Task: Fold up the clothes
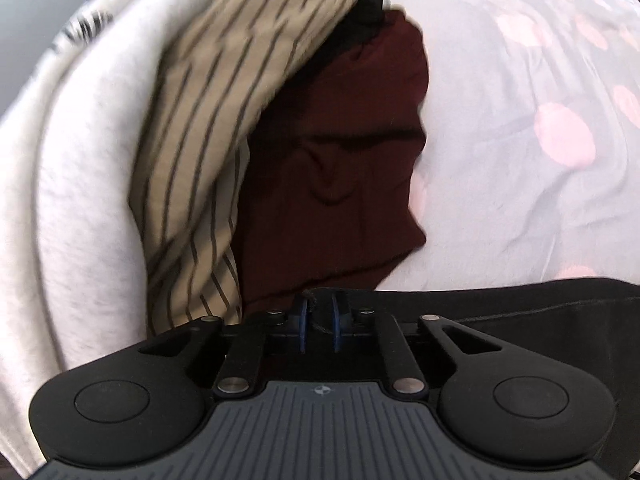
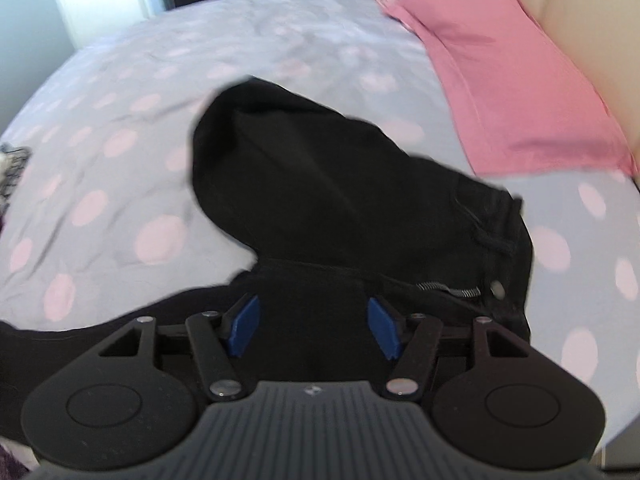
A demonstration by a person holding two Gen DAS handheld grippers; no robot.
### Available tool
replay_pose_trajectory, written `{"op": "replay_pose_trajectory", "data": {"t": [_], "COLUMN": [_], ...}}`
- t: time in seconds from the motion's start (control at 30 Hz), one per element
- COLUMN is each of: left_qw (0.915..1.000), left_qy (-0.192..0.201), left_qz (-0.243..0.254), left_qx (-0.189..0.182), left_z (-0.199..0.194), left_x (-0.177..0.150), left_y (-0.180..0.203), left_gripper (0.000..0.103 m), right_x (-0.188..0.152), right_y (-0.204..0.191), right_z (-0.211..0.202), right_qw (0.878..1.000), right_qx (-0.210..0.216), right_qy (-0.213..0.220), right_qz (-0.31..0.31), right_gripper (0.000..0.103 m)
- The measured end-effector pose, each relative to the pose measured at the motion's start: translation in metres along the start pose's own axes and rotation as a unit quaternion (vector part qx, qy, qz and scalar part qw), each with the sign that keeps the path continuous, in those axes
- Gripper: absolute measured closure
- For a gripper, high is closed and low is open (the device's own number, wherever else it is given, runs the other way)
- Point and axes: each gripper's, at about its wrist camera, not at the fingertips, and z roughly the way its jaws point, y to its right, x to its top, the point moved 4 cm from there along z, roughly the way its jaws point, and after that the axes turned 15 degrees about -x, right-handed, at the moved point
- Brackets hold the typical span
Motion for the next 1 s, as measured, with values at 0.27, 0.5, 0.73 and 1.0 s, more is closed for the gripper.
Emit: {"op": "replay_pose_trajectory", "data": {"t": [0.27,0.5,0.73,1.0], "left_qw": [0.9963,0.9942,0.9928,0.9909], "left_qy": [0.067,0.048,0.107,0.105], "left_qz": [0.042,0.058,0.047,0.081], "left_qx": [0.035,0.077,0.026,-0.024], "left_z": [-0.032,-0.030,-0.051,-0.038], "left_x": [0.023,0.032,0.060,0.085], "left_y": [0.028,0.026,0.057,0.108], "left_gripper": [0.095,0.086,0.064,0.063], "right_x": [-0.008,-0.004,0.051,0.124], "right_y": [0.065,0.096,0.049,-0.042], "right_z": [0.036,0.056,0.068,0.085], "right_qw": [0.991,0.978,0.987,0.974], "right_qx": [-0.057,-0.024,0.037,0.137], "right_qy": [-0.032,-0.037,0.002,0.022], "right_qz": [0.115,0.206,0.156,0.181], "right_gripper": [0.039,0.039,0.039,0.039]}}
